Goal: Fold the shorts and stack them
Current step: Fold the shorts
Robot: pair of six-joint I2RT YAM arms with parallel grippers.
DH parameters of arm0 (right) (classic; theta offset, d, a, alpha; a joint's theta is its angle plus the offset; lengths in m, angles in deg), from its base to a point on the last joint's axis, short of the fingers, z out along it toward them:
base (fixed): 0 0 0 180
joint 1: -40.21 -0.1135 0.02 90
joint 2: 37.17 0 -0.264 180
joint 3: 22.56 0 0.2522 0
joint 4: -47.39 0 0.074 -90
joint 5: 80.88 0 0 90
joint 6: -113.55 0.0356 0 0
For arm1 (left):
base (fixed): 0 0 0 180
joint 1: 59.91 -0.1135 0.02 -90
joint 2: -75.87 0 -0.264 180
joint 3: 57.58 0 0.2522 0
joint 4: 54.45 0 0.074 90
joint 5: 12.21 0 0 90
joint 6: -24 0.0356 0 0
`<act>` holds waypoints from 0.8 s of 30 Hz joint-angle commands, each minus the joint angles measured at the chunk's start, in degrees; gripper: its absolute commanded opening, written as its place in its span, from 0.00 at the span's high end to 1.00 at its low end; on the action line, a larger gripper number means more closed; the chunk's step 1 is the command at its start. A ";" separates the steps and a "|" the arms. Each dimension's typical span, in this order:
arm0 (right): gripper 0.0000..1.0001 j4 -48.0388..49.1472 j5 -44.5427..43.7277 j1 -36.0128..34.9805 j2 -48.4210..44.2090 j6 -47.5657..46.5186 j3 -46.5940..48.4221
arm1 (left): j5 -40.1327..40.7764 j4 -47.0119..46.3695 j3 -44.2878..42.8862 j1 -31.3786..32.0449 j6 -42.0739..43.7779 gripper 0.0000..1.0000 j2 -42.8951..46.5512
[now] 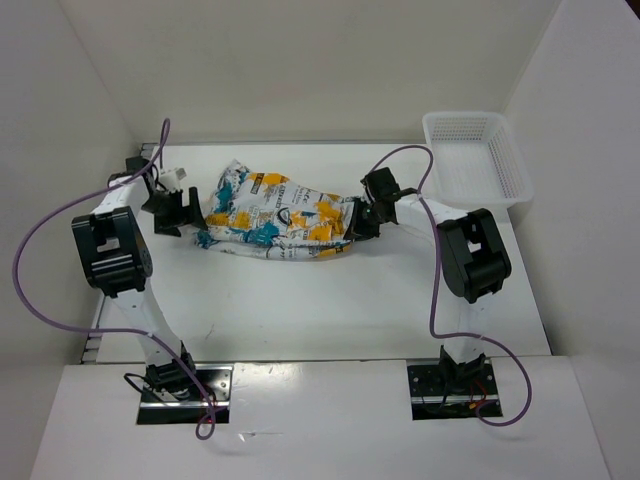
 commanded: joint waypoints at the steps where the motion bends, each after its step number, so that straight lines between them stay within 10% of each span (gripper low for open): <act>1: 0.96 2.16 -0.61 -0.67 0.24 -0.72 2.05 | 0.38 -3.75 -3.48 -0.06 -5.00 0.04 0.48; 24: 0.96 2.16 -0.61 -0.67 -0.28 -0.72 1.43 | 22.53 -9.99 6.00 7.06 1.67 0.05 2.59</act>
